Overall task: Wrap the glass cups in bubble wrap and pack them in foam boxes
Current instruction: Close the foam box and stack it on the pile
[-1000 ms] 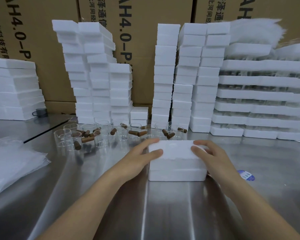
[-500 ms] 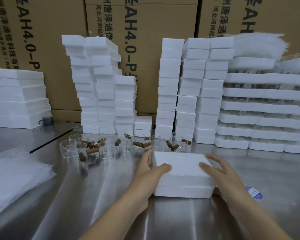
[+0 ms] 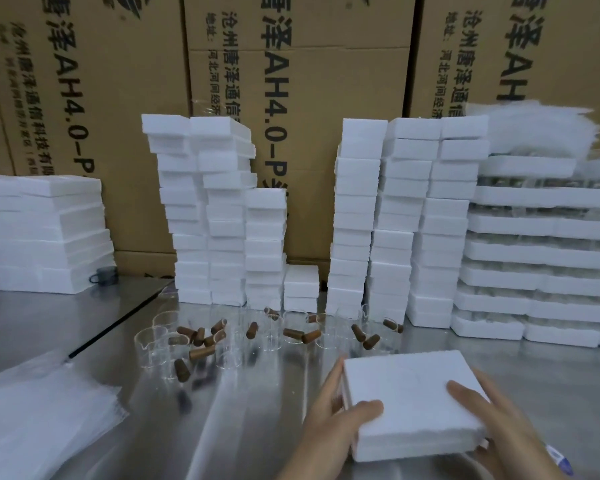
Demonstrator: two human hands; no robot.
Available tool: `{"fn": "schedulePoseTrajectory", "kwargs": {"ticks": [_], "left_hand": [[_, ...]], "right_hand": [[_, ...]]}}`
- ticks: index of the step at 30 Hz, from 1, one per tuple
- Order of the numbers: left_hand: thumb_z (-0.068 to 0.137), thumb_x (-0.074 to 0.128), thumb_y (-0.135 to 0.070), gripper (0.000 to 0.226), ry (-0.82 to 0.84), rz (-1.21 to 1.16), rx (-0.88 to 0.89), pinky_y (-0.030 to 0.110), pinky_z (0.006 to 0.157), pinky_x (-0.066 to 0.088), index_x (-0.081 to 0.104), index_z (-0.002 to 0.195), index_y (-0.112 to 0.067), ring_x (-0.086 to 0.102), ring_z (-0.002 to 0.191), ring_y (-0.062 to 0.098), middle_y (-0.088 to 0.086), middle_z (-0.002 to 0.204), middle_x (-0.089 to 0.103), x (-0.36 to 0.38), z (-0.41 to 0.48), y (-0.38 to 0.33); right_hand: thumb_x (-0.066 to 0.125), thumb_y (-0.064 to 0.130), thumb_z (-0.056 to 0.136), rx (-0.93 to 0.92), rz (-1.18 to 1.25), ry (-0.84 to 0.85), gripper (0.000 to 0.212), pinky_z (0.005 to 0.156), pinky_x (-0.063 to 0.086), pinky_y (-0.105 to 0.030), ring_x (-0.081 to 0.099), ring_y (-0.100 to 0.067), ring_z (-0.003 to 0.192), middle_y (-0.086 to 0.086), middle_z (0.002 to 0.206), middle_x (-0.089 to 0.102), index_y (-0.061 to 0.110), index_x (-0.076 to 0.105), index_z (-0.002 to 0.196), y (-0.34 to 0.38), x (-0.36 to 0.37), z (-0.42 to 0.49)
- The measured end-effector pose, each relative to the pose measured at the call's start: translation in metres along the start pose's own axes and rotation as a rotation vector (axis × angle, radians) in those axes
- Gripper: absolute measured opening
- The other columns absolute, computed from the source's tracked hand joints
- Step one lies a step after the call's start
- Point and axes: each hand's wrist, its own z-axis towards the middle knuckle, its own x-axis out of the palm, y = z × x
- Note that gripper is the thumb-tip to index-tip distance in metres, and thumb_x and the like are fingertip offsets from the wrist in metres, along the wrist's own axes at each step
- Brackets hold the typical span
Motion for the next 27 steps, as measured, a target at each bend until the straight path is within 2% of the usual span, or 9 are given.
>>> {"fn": "schedulePoseTrajectory", "kwargs": {"ticks": [2,5,8,12,15,18,21,23,27], "left_hand": [[0.088,0.087,-0.014,0.056,0.016,-0.010,-0.033,0.033,0.073,0.065,0.066,0.131,-0.043,0.082,0.095,0.022,0.002,0.111,0.083,-0.006,-0.002,-0.004],[0.083,0.089,-0.015,0.053,0.012,-0.028,-0.049,0.033,0.070,0.065,0.071,0.129,-0.033,0.082,0.093,0.026,0.008,0.109,0.083,-0.011,-0.005,-0.010],[0.066,0.097,-0.019,0.070,-0.040,-0.009,-0.037,0.050,0.089,0.064,0.072,0.131,-0.024,0.078,0.106,0.039,0.015,0.113,0.081,-0.012,-0.007,-0.015],[0.060,0.105,-0.032,0.080,0.028,0.052,-0.111,0.060,0.106,0.056,0.073,0.133,-0.025,0.075,0.115,0.044,0.017,0.124,0.078,-0.018,-0.018,-0.025],[0.061,0.101,-0.040,0.070,0.026,0.063,-0.058,0.060,0.099,0.060,0.078,0.126,-0.028,0.077,0.111,0.039,0.015,0.123,0.078,-0.019,-0.021,-0.030],[0.066,0.101,-0.036,0.057,-0.102,-0.063,0.047,0.057,0.081,0.065,0.080,0.119,-0.028,0.080,0.103,0.035,0.016,0.117,0.080,-0.016,-0.012,-0.048],[0.072,0.092,-0.036,0.059,-0.270,-0.320,0.113,0.050,0.076,0.066,0.071,0.126,-0.022,0.078,0.108,0.040,0.020,0.119,0.079,-0.020,0.013,-0.081],[0.078,0.090,-0.038,0.060,-0.340,-0.403,0.141,0.045,0.079,0.066,0.067,0.131,-0.022,0.075,0.111,0.034,0.018,0.125,0.076,-0.018,0.031,-0.106],[0.081,0.090,-0.048,0.066,-0.485,-0.445,0.109,0.031,0.065,0.053,0.065,0.136,-0.021,0.068,0.106,0.023,0.011,0.132,0.070,-0.012,0.071,-0.135]], "right_hand": [[0.085,0.041,0.058,-0.013,-0.005,-0.015,0.055,0.074,0.061,-0.038,0.072,-0.027,0.108,0.009,0.110,0.079,0.044,0.076,0.113,0.003,0.002,0.000],[0.086,0.044,0.056,-0.024,-0.019,-0.001,0.061,0.084,0.059,-0.042,0.072,-0.023,0.109,0.014,0.111,0.078,0.046,0.074,0.116,0.006,0.008,0.000],[0.085,0.049,0.055,-0.024,0.024,-0.003,0.064,0.087,0.061,-0.049,0.069,-0.024,0.113,0.020,0.112,0.075,0.051,0.072,0.118,0.006,0.013,0.000],[0.087,0.051,0.056,-0.017,0.023,0.009,0.062,0.066,0.063,-0.040,0.069,-0.024,0.108,0.018,0.103,0.077,0.049,0.073,0.116,0.003,0.016,0.000],[0.089,0.058,0.058,0.042,0.078,0.001,0.054,0.066,0.063,-0.048,0.067,-0.024,0.107,0.016,0.100,0.077,0.050,0.075,0.109,0.003,0.021,0.004],[0.064,0.069,0.082,0.093,0.193,-0.021,0.039,0.088,0.058,-0.063,0.068,-0.027,0.109,0.011,0.113,0.076,0.046,0.077,0.110,0.005,0.024,0.020],[0.054,0.048,0.103,-0.028,0.071,-0.159,0.029,0.089,0.053,-0.050,0.066,-0.031,0.106,-0.007,0.126,0.068,0.028,0.070,0.119,-0.004,0.022,0.032],[0.059,0.030,0.105,-0.088,0.024,-0.241,0.018,0.080,0.052,-0.046,0.067,-0.031,0.096,-0.018,0.119,0.069,0.016,0.069,0.113,-0.017,0.016,0.038],[0.058,0.012,0.106,-0.072,-0.013,-0.247,0.013,0.070,0.052,-0.042,0.065,-0.038,0.087,-0.025,0.106,0.070,0.005,0.068,0.110,-0.027,0.002,0.051]]}}
